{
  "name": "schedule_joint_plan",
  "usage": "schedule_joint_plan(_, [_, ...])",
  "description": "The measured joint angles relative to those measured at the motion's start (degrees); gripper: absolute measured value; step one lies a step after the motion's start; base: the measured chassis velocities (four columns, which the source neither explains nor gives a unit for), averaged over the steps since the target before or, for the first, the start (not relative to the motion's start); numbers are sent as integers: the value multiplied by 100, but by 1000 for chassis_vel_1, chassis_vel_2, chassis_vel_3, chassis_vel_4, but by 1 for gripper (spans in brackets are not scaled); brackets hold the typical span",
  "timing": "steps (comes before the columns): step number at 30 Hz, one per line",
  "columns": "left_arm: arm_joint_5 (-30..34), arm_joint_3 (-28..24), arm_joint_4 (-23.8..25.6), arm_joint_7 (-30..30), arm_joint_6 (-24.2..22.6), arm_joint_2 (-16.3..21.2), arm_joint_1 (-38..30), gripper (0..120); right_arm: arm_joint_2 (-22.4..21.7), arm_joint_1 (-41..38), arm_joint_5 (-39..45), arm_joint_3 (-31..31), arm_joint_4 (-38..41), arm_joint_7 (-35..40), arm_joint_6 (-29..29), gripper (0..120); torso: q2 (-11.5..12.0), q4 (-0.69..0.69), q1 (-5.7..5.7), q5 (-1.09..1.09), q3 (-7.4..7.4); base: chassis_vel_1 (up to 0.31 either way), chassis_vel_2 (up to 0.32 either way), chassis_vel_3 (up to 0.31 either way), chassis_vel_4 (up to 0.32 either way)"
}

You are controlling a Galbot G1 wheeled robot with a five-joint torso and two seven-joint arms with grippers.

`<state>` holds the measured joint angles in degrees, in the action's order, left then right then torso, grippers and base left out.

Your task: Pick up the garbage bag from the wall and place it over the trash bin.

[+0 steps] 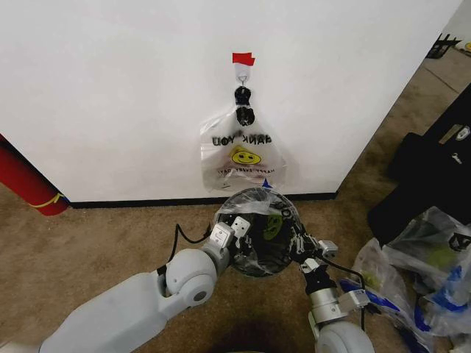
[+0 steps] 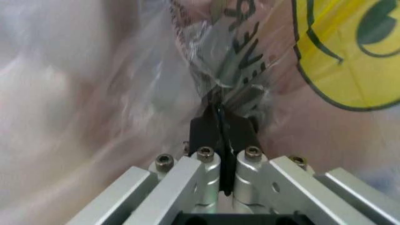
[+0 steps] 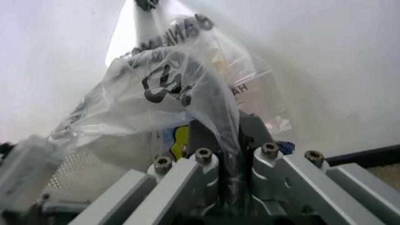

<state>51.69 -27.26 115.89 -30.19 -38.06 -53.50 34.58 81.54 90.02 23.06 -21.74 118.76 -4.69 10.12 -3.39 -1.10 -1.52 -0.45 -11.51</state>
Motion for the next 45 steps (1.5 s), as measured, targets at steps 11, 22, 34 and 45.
schedule_joint_plan(11, [280,-470,-555,-146,-104,-379,-573,0,-40,-26,-103,45,23,-35,3,1,0,-1,0,0,0,0,0,0,0])
schedule_joint_plan(22, [300,-877,-1155,-156,-119,-675,-1002,0,-98,-66,-176,70,45,-80,-33,1,0,0,0,-1,0,0,0,0,0])
schedule_joint_plan(34, [268,-1007,-1669,-140,-119,-854,-1149,0,-148,-34,-21,77,127,-54,-111,1,0,0,0,0,0,0,0,0,0])
schedule_joint_plan(45, [170,-796,-663,546,576,7,-1109,0,-167,-267,285,38,-133,270,-243,1,0,1,0,-1,1,0,0,0,0])
